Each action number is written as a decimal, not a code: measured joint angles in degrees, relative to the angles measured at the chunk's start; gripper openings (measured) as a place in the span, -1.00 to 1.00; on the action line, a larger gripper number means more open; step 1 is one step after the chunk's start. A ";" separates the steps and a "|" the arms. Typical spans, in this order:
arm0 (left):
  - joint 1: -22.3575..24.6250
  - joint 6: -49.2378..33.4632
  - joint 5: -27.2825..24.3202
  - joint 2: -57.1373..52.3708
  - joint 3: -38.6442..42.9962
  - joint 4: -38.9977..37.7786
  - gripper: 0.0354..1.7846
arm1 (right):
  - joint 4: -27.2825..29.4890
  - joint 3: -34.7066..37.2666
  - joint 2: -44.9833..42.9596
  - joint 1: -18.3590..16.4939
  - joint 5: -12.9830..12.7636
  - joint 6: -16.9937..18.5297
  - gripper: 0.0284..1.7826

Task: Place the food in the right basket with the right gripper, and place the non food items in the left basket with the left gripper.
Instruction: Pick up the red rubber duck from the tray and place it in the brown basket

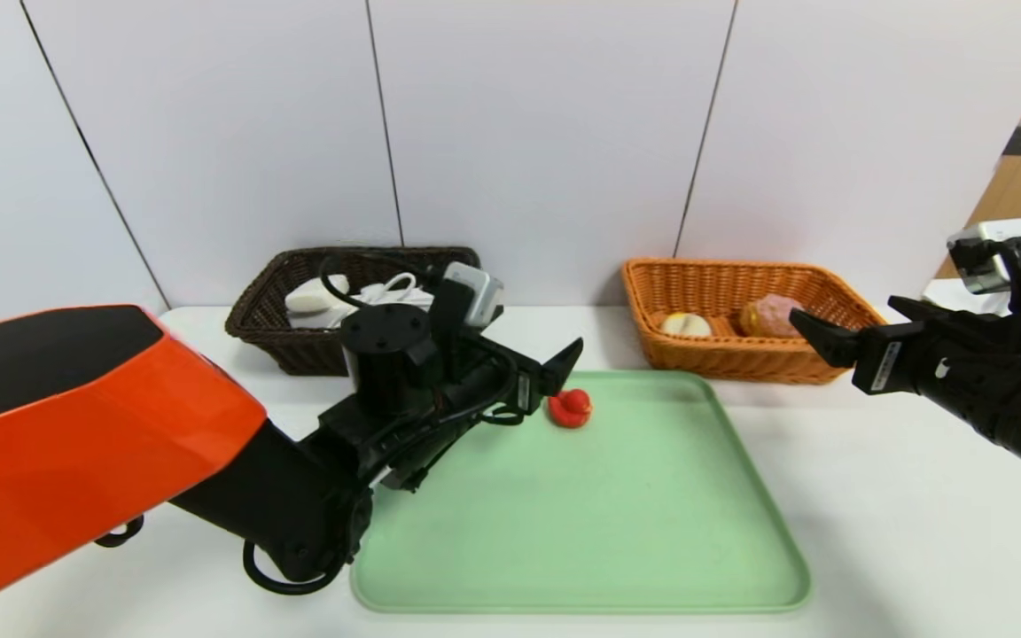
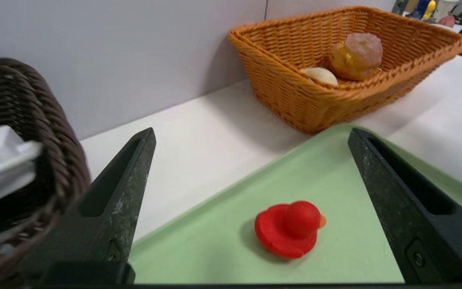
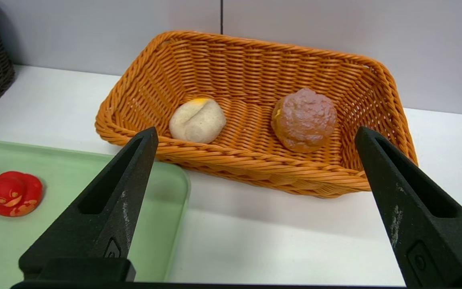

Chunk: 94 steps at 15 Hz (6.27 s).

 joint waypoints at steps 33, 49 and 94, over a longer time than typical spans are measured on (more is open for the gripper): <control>-2.93 2.68 -0.28 14.12 -1.65 -5.21 0.89 | -0.87 1.23 0.13 0.00 0.06 0.89 0.90; -2.93 4.08 -0.34 13.18 -1.32 -5.27 -0.26 | -0.89 1.71 -0.15 0.00 0.09 0.88 0.90; 31.45 7.38 -7.84 -4.35 -34.15 70.27 0.23 | -2.88 5.14 -3.56 0.01 0.06 0.30 0.90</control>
